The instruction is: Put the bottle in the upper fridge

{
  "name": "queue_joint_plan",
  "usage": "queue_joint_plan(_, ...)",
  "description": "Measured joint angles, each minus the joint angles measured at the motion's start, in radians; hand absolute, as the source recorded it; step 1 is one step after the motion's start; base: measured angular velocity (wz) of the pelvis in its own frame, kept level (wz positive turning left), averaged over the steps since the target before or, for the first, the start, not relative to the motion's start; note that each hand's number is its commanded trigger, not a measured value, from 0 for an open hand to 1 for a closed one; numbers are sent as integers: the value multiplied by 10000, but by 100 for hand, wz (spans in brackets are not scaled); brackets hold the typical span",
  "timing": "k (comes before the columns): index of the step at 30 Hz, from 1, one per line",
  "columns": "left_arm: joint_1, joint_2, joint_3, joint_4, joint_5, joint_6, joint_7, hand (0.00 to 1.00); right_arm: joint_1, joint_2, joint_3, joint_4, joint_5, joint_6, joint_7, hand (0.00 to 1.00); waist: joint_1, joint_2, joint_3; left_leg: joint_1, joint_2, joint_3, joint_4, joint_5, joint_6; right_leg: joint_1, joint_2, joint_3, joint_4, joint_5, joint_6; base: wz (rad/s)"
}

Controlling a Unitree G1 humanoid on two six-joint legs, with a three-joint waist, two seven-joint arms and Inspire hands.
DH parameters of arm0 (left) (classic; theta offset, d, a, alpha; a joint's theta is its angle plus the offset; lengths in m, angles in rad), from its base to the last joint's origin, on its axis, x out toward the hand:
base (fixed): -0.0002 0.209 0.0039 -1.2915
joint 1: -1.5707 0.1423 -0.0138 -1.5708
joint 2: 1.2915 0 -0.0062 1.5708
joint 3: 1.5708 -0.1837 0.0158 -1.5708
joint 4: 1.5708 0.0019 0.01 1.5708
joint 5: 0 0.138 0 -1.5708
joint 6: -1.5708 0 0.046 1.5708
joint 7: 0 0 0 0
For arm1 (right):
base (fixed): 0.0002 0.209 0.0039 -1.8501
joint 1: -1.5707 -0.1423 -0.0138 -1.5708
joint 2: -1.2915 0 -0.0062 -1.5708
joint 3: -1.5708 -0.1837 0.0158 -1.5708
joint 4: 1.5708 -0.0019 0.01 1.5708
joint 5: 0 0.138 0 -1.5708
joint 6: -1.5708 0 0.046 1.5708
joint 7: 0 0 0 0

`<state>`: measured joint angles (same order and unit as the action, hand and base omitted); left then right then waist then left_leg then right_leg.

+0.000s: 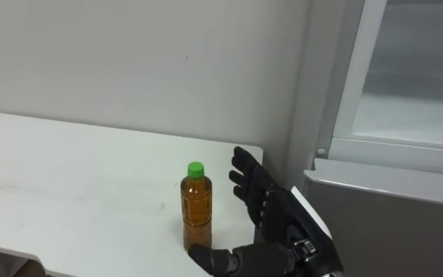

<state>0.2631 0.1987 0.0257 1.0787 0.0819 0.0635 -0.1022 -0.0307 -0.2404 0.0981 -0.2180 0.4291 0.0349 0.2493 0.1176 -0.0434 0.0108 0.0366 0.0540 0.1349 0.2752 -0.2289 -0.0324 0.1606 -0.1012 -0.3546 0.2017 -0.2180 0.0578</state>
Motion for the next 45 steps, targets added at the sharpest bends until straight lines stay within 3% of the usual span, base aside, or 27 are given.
queue_joint_plan(8, -47, 31, -328, -8, -5, 14, 1, 0, -220, -13, 118, 741, 468, -22, -273, 0, 9, -48, 12, -99, -1, -77, -6, 1, 1, 65, -3, -177, 4, 1, -1, 4)
queue_joint_plan(15, -82, 30, -498, 13, 3, 239, 0, 0, -732, -3, 209, 1445, 489, 1, -660, 0, 14, -121, -30, -265, -22, -229, 164, 2, 3, 21, -15, -383, 7, 2, -1, 6)
queue_joint_plan(19, -71, 6, -609, 13, 12, 244, 1, 0, -1251, 4, 343, 2384, 696, -3, -1090, 0, 93, -103, -15, -270, -56, -351, 196, 5, 7, 87, -30, -493, -1, 2, -1, 9)
queue_joint_plan(27, -93, -108, -604, 12, 397, 565, 0, 0, -1282, 39, 373, 2857, 849, -2, -1984, 0, 326, -46, 27, -328, -84, -536, 270, 13, 18, 141, -50, -874, -3, 1, 0, 8)
queue_joint_plan(38, -199, -131, -619, 1, 399, 1018, 0, 0, -1805, 429, 386, 3602, 796, 10, -2910, 0, 494, -19, 21, -535, -110, -702, 324, 19, 26, 129, -48, -1028, 0, -1, 2, 4)
queue_joint_plan(45, -329, -132, -615, -10, 490, 1074, 0, 0, -2394, 491, 504, 3718, 216, 10, -3412, 0, 527, 19, 7, -595, -134, -808, 460, 28, 35, 131, -51, -1035, 9, -1, 1, 3)
